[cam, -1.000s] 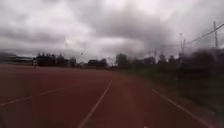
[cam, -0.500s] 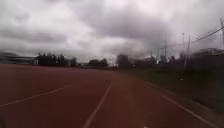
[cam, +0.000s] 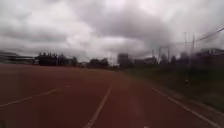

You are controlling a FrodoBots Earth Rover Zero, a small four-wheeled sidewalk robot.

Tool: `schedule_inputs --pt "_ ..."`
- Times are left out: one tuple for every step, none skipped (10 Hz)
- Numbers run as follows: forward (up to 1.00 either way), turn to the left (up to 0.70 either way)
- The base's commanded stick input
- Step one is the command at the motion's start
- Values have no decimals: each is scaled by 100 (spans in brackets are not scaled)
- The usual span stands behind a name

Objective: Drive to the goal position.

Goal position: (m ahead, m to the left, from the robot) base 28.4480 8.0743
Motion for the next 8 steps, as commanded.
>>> schedule_inputs --pt "70 -15" --pt "70 -27" --pt "70 -35" --pt "70 -35" --pt "70 -35" --pt "70 -35" --pt "70 -35" --pt "70 -27"
